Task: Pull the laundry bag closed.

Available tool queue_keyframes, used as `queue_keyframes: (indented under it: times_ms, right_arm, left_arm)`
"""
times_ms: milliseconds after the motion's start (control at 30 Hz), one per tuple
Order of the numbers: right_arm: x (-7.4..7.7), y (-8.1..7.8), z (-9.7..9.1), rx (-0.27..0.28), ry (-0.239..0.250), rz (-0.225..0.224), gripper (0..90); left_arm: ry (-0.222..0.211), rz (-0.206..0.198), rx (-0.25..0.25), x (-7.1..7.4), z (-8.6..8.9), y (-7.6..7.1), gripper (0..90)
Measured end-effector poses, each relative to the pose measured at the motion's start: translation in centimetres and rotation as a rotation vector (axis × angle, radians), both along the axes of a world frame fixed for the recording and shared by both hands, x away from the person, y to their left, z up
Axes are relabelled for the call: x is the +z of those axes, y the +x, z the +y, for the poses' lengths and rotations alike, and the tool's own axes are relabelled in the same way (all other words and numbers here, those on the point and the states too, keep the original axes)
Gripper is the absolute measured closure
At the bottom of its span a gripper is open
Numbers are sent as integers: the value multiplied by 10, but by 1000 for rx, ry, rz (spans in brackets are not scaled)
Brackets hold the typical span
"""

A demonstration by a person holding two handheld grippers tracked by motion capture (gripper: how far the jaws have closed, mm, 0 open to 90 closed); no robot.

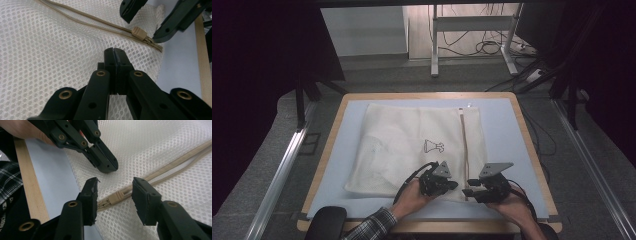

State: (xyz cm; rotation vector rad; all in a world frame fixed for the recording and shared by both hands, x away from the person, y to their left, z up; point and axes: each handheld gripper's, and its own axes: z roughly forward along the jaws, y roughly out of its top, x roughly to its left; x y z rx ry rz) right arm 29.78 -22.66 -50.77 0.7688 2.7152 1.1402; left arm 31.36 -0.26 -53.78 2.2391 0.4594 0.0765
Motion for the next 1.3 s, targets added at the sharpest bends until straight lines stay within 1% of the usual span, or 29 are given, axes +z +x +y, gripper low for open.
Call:
queue_keyframes:
  times_ms: [33,167,267,300,333,400,433,467,500,567,600,633,667,833,867,900,1033,1067,1133,1200,1267,1300]
  right_arm:
    - [-1,1,1,4,-6,1,565]
    - [-5,4,4,31,-22,34,606]
    - [-4,3,5,43,-26,26,658]
    - [-4,3,5,43,-26,26,658]
    - [-1,1,4,46,-20,7,696]
    - [1,1,3,50,-14,2,731]
    - [1,0,2,60,-8,-2,749]
    - [2,0,2,72,-2,4,776]
    - [2,-1,3,88,-2,11,779]
    - [0,-3,5,100,-36,5,786]
    - [-1,-4,7,106,-54,-1,791]
    - [-1,-4,7,106,-54,-1,791]
    - [0,-6,8,102,-63,-19,840]
    - [2,-6,6,99,-54,-27,847]
    - [2,-6,6,98,-57,-28,848]
    - [2,-6,6,99,-62,-27,849]
    - [2,-6,6,97,-65,-27,849]
    - [2,-6,6,96,-65,-28,849]
    - [1,-7,5,95,-66,-27,849]
    - [2,-7,5,94,-66,-25,848]
    - [2,-7,5,93,-67,-28,848]
    - [2,-7,5,91,-66,-30,848]
  left_arm:
    - [0,-1,0,0,0,0,895]
    - [1,-3,1,0,0,0,895]
    - [4,-8,1,0,0,-1,895]
    - [4,-8,1,0,0,-1,895]
    - [4,-9,1,0,0,-1,894]
    - [2,-11,1,0,0,-1,895]
    - [12,-17,-5,0,0,-1,894]
    - [11,-17,-5,0,0,-1,894]
    - [7,-17,-2,0,0,-1,893]
    - [4,-16,-1,0,0,-1,892]
    - [13,-21,-6,0,1,-1,892]
    - [13,-21,-6,0,1,-1,892]
    - [7,-18,-2,0,0,-2,891]
    - [5,-21,0,0,0,-2,881]
    - [18,-35,-5,0,1,-3,878]
    - [20,-36,-6,1,1,-3,875]
    - [12,-27,-17,2,2,-5,855]
    - [5,-22,-26,2,1,-6,855]
    - [15,-27,-37,3,0,-10,854]
    - [18,-33,-33,3,-2,-13,845]
    - [-1,-9,-57,3,-3,-15,863]
    - [-1,-9,-57,3,-3,-15,865]
